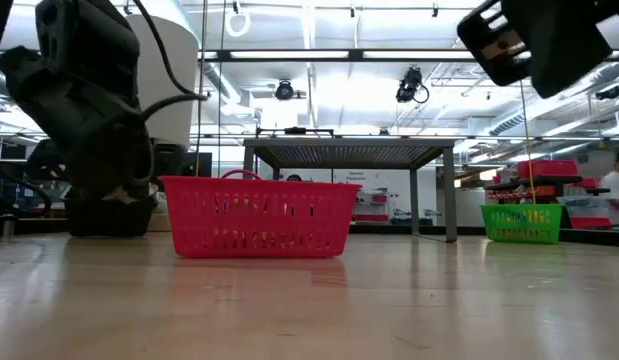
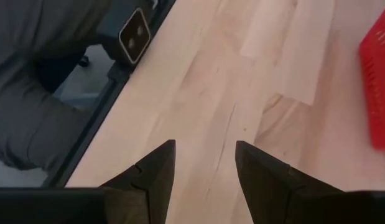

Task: Pick & Place Office Desk Supplies
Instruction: Put the crayons box into the black bin

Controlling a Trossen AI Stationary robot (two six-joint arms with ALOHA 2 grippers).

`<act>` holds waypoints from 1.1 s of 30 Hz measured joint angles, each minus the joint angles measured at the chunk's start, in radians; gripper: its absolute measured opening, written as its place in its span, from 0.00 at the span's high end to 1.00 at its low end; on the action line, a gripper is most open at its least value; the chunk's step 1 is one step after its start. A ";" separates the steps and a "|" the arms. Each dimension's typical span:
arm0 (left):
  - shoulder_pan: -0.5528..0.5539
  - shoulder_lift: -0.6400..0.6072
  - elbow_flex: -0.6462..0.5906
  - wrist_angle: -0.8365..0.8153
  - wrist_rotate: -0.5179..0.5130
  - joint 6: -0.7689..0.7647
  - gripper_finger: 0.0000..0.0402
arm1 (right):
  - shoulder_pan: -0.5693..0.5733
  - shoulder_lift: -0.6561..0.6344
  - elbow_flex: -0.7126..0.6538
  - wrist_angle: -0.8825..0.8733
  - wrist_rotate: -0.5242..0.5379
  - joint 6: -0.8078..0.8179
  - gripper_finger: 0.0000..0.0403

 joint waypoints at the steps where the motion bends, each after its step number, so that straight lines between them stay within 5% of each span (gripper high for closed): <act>1: 0.001 -0.002 0.007 -0.010 -0.001 0.001 0.69 | -0.002 -0.007 0.000 -0.001 0.000 0.000 0.56; 19: 0.012 -0.087 0.027 -0.123 -0.075 0.055 0.68 | -0.015 -0.079 0.000 0.014 -0.005 0.018 0.56; 33: 0.011 -0.219 0.027 -0.164 -0.158 0.074 0.50 | -0.015 -0.079 0.000 0.014 -0.019 0.016 0.56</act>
